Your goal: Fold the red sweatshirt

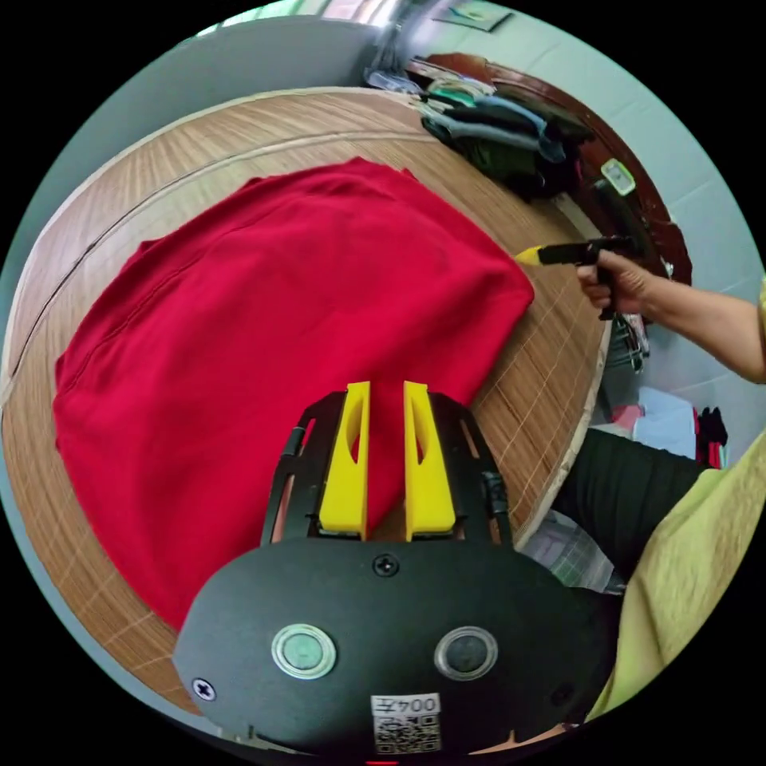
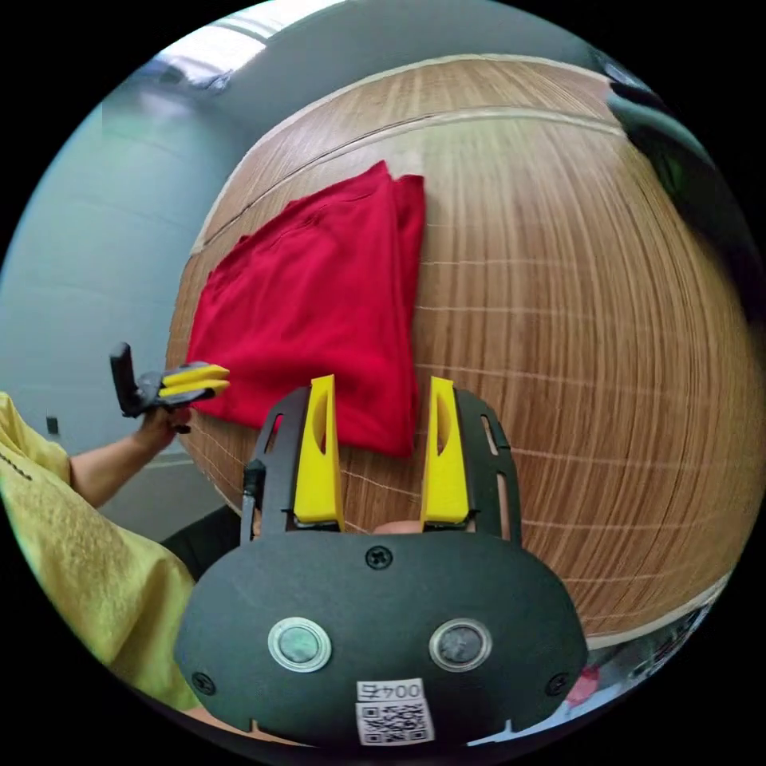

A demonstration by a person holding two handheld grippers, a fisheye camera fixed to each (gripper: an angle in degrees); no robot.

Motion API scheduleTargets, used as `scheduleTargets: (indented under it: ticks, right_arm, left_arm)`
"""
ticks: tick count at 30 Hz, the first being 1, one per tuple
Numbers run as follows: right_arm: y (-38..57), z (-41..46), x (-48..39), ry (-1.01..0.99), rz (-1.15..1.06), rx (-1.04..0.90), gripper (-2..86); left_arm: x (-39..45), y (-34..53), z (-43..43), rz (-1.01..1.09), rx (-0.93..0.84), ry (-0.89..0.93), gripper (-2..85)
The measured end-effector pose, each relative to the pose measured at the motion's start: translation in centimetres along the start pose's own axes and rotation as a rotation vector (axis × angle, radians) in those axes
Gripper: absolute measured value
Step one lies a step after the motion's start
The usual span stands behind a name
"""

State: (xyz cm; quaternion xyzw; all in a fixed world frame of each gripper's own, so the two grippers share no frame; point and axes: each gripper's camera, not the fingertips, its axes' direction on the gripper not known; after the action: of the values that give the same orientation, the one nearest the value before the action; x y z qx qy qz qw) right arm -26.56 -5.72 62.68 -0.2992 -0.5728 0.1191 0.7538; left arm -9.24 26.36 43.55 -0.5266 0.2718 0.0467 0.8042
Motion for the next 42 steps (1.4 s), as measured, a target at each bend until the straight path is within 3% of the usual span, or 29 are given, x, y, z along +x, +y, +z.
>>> scheduleTargets:
  ticks: [3,7,15,22,24,27,28,32,35,39,42]
  right_arm:
    - [2.5,-1.0,5.8,-0.159,0.138,0.006,16.2]
    - [4.3,-0.2,10.8,-0.345,0.212,-0.035,15.9]
    - [4.7,0.1,16.1,-0.486,0.296,-0.024,8.9]
    - [4.2,-3.4,18.0,-0.621,0.302,-0.024,5.8]
    - [4.0,-4.2,18.5,-0.675,0.309,-0.031,5.8]
    - [3.2,-5.3,19.2,-0.699,0.284,-0.068,7.0]
    - [2.7,-5.9,19.8,-0.703,0.275,-0.076,11.0]
    - [0.6,-6.6,23.5,-0.792,0.32,-0.084,18.4]
    - [-2.1,-5.3,24.5,-0.803,0.285,-0.192,18.4]
    - [-3.2,-7.2,24.5,-0.798,0.183,-0.246,18.2]
    - [-1.6,-8.8,26.6,-0.78,0.224,-0.241,18.7]
  left_arm:
    - [2.1,-0.1,1.8,0.053,-0.015,-0.113,6.8]
    - [3.9,0.0,0.9,0.083,-0.043,-0.083,9.2]
    - [15.3,-4.0,0.9,0.287,0.019,-0.076,13.7]
    - [27.3,-8.5,6.7,0.553,-0.047,-0.286,16.4]
    - [28.6,-9.3,8.1,0.56,-0.091,-0.326,15.6]
    - [29.9,-9.8,9.3,0.547,-0.11,-0.452,7.8]
    - [30.0,-9.8,9.0,0.531,-0.087,-0.481,5.2]
    - [29.7,-9.9,7.6,0.473,-0.08,-0.385,3.6]
    - [29.6,-9.8,6.8,0.443,-0.068,-0.358,3.1]
    - [28.1,-9.6,6.0,0.375,-0.054,-0.305,2.7]
    - [27.0,-9.1,5.7,0.35,-0.041,-0.258,2.4]
